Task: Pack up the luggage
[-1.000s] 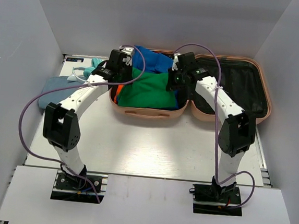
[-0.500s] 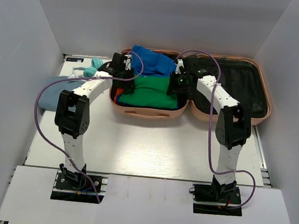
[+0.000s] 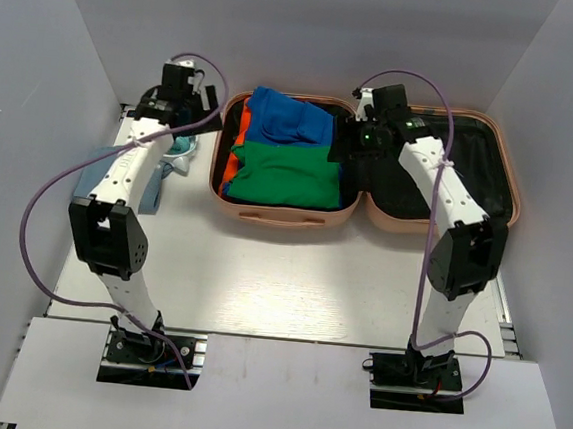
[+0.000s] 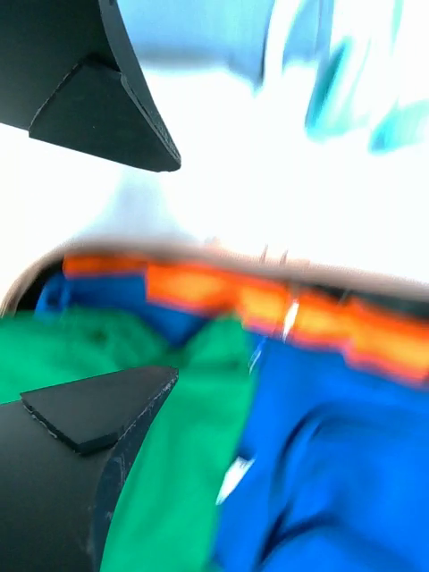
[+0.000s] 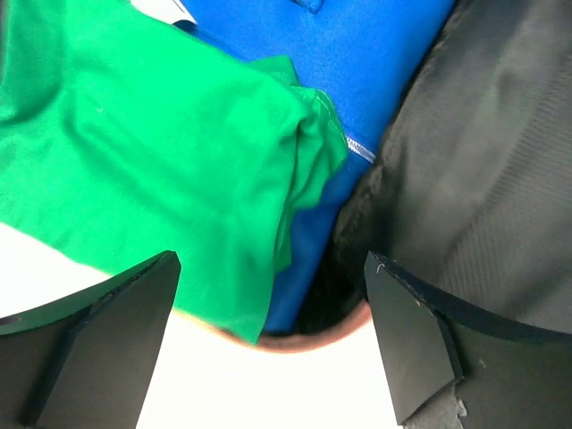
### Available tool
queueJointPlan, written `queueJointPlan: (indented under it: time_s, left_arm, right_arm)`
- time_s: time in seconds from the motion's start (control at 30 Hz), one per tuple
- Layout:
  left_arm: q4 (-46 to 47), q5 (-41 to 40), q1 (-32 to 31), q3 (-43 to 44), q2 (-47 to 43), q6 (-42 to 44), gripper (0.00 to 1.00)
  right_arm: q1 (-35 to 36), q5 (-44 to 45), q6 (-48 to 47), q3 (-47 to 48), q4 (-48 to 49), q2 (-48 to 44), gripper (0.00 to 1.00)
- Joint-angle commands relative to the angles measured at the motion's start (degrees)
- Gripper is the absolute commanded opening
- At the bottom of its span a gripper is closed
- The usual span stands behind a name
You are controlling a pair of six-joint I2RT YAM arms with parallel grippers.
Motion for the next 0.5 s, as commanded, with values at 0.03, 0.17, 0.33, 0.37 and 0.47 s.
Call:
queueJointPlan:
  time_s: [0.03, 0.17, 0.33, 0.37, 0.47]
  left_arm:
    - [-14.8, -12.9, 4.4, 4.6, 3.0, 4.3, 0.99]
    - [-13.7, -16.6, 8.3, 0.9, 7.4, 7.9, 0.99]
    - [-7.8, -21.5, 8.8, -3.1, 12.9, 15.2, 0.99]
    - [-7.3, -22.8, 8.8, -3.5, 13.6, 16.6, 0.99]
    - [-5.7, -24.2, 10.6, -4.5, 15.8, 18.1, 0.99]
  right_arm:
    - [-0.8, 1.9, -1.0, -3.6, -2.4, -7.4, 0.90]
    - [-1.5, 2.0, -0.3, -8.2, -1.8, -9.9, 0.90]
    - [-2.0, 2.2, -0.3, -11.2, -1.6, -11.4, 0.90]
    - [-2.2, 1.9, -1.6, -11.5, -3.0, -11.6, 0.90]
    - [-2.6, 3.6, -2.4, -12.7, -4.8, -11.6, 0.90]
